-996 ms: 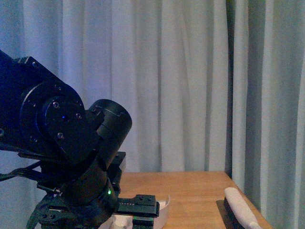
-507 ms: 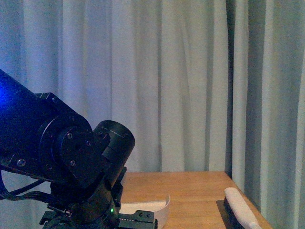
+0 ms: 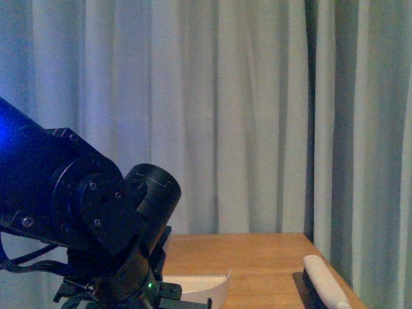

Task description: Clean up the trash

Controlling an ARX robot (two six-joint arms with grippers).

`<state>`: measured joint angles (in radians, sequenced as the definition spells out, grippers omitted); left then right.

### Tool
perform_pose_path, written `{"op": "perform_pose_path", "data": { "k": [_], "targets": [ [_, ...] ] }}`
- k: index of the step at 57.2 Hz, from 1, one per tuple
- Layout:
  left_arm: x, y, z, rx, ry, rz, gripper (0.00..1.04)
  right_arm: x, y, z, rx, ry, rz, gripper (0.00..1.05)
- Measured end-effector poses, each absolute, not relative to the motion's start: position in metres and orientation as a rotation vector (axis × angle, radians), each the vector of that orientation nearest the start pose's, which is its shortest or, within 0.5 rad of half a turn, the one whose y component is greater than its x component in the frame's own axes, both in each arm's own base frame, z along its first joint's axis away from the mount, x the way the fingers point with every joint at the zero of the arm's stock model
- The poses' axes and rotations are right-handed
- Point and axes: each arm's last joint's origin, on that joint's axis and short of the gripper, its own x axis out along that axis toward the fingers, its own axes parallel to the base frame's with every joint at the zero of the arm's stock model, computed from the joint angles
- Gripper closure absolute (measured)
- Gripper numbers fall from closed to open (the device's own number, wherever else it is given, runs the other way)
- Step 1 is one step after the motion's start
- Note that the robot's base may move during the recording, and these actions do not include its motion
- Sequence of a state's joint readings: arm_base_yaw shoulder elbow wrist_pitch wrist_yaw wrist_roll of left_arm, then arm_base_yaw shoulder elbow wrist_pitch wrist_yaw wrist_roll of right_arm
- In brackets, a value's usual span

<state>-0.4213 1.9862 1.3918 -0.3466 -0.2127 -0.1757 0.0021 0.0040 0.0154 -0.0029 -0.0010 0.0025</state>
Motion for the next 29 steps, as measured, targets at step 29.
{"op": "perform_pose_path", "data": {
  "k": [29],
  "targets": [
    [0.356, -0.13, 0.244, 0.028, 0.518, -0.197, 0.77, 0.097, 0.0, 0.168, 0.002, -0.009, 0.003, 0.07]
  ]
}}
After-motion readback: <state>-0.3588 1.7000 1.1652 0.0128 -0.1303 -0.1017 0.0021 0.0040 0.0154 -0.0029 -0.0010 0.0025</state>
